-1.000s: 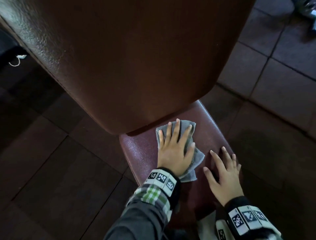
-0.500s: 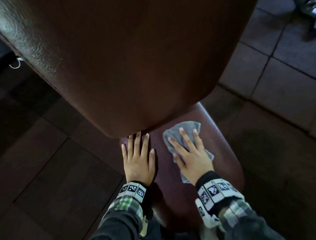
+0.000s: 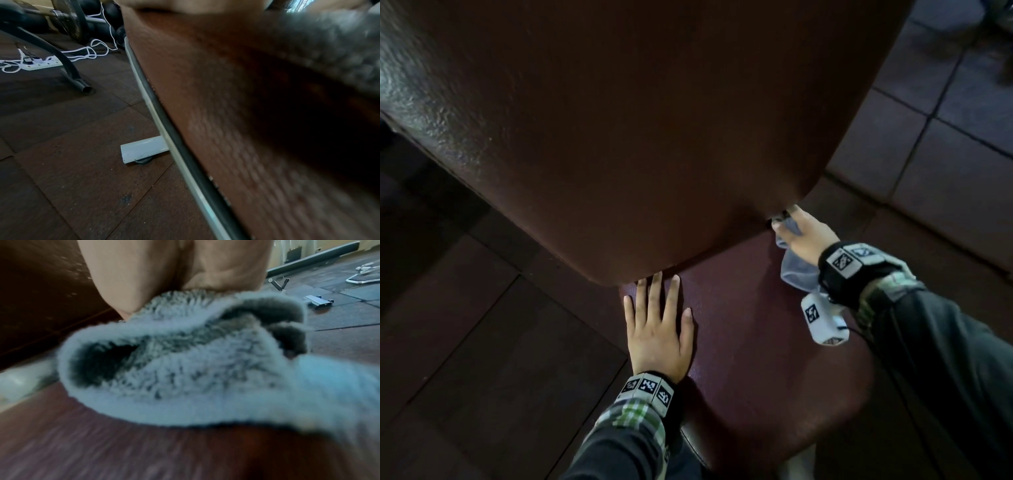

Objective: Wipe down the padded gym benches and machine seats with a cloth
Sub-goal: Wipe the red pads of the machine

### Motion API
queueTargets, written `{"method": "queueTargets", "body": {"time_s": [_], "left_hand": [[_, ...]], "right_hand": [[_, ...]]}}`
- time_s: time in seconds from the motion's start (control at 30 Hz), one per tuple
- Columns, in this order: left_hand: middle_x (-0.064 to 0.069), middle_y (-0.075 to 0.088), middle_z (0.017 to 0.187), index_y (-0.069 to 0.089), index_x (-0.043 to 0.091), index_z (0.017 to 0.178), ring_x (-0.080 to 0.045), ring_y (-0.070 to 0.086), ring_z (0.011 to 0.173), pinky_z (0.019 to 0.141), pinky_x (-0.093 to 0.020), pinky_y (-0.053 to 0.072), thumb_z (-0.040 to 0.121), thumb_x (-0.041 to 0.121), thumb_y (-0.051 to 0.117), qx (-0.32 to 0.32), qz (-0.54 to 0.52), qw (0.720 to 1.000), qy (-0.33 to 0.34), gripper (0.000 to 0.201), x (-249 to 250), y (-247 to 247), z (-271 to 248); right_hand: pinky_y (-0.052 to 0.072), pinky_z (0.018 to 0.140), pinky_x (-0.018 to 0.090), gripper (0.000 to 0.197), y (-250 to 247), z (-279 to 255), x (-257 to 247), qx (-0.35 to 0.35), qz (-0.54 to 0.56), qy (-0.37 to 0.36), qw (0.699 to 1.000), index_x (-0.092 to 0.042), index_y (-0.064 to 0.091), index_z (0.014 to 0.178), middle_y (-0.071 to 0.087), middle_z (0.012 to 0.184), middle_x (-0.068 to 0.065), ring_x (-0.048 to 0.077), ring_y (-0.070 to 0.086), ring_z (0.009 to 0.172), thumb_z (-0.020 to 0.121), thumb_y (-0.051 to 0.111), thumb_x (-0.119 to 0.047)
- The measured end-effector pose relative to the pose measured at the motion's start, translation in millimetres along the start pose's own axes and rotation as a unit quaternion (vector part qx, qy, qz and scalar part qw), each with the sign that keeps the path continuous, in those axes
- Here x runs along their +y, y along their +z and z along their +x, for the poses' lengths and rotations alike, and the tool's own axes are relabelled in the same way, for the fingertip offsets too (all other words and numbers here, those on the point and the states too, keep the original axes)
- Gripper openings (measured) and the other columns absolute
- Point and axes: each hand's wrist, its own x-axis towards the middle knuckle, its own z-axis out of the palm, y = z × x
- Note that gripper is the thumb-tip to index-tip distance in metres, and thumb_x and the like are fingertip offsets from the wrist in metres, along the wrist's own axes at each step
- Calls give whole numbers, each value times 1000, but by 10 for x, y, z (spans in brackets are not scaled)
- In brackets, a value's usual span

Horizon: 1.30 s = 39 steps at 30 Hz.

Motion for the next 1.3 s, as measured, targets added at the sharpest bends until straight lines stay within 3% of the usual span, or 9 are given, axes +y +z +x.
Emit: {"method": "queueTargets", "body": {"time_s": [0.07, 0.17, 0.27, 0.37, 0.63, 0.73, 0.87, 1.13, 1.3], "left_hand": [[-10, 35, 156, 31, 21, 151, -33, 26, 146, 121, -50, 9, 100, 43, 29, 3, 2, 1000, 0, 56, -4, 0, 7], [-11, 34, 156, 31, 21, 152, -33, 25, 147, 121, -50, 8, 99, 42, 31, 8, -3, 1000, 0, 56, -6, 3, -1], [-11, 33, 157, 26, 23, 153, -32, 24, 148, 121, -50, 8, 99, 42, 32, 12, -5, 1000, -2, 58, -19, 13, 3], [-11, 34, 157, 29, 22, 152, -33, 25, 147, 121, -49, 8, 98, 42, 33, 17, -2, 1000, -1, 58, -14, 20, 3], [-10, 31, 158, 29, 21, 152, -31, 21, 148, 120, -52, 11, 98, 41, 32, 17, 8, 1000, -6, 58, -3, 20, 5], [-10, 31, 158, 29, 22, 152, -30, 21, 148, 120, -52, 13, 97, 41, 31, 20, 12, 1000, -7, 58, -4, 15, 2], [-11, 32, 157, 29, 21, 151, -30, 21, 148, 119, -53, 15, 97, 41, 31, 22, 15, 1000, -6, 57, 0, 15, -1], [-11, 29, 159, 34, 17, 152, -31, 20, 148, 121, -49, 8, 97, 41, 32, 26, 20, 999, 4, 59, -28, 50, -5], [-8, 21, 162, 25, 32, 154, -32, 15, 150, 121, -49, 2, 98, 42, 29, -1, 26, 1000, 13, 58, -40, 29, -5]], "right_hand": [[40, 64, 10, 34, -42, 46, 61, -16, 45, 0, 999, -25, 49, 126, 62, 104, 17, 26, 60, 91, 95, 47, -39], [45, 96, 28, 44, -64, -25, 361, -52, 98, -25, 993, -46, 38, 132, 54, 124, -5, 20, 54, 116, 90, 51, -48], [28, 101, 4, 57, -59, -478, 743, -47, 125, -70, 989, -36, 29, 136, 32, 141, -17, 1, 34, 131, 92, 56, -14], [21, 97, -3, 56, 36, -1043, 1099, -21, 174, -57, 983, -42, 37, 130, 34, 139, -25, -18, 33, 124, 90, 58, -10], [30, 105, 15, 57, -16, -607, 836, -48, 138, -70, 987, -37, 29, 140, 29, 140, -20, 9, 41, 129, 93, 54, -15], [18, 95, 3, 55, -77, -367, 621, -66, 105, -62, 990, -34, 25, 145, 32, 144, -13, 5, 31, 131, 96, 49, -22], [25, 87, -5, 54, -47, -593, 720, -56, 155, -77, 983, -36, 31, 141, 30, 142, -17, -1, 31, 128, 95, 52, -16], [20, 103, 2, 58, 260, -1780, 1365, 20, 230, -24, 973, -68, 38, 119, 35, 131, -43, -21, 30, 124, 84, 56, -25], [23, 95, 0, 49, 264, -1518, 1241, 71, 191, 19, 979, -44, 40, 125, 41, 132, -20, -17, 38, 118, 91, 57, -13]]}}
